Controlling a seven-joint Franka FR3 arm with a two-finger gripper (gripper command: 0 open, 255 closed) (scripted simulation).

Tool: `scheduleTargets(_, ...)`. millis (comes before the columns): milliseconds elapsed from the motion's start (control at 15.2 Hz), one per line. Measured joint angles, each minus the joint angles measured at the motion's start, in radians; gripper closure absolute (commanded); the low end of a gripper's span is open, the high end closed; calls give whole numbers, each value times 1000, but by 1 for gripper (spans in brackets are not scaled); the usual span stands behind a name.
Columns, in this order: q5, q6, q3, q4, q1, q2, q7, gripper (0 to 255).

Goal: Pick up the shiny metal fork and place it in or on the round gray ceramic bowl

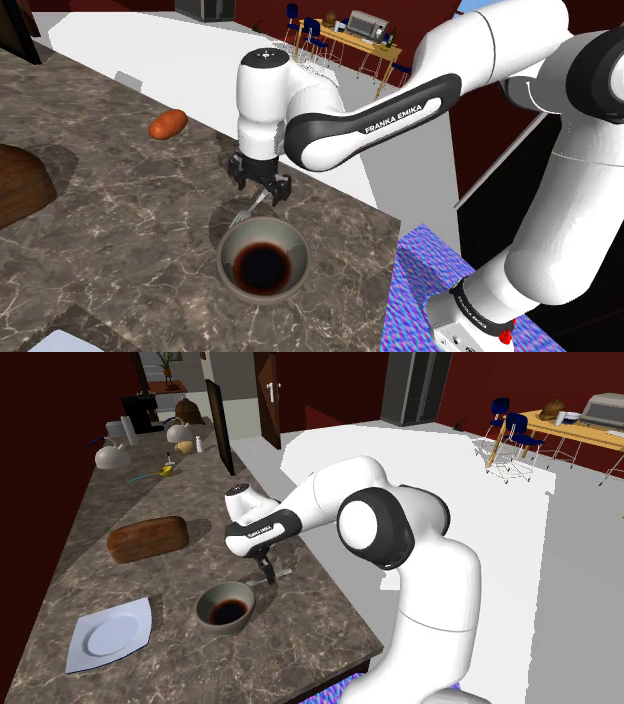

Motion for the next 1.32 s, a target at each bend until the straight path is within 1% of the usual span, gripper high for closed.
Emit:
scheduleTargets(264, -28, 30, -19, -14, 9, 25, 17, 0)
scheduleTargets(594, -32, 33, -22, -12, 11, 30, 19, 0)
scheduleTargets(660, -32, 33, -22, -12, 11, 30, 19, 255)
scheduleTargets(1320, -32, 33, -22, -12, 11, 30, 19, 255)
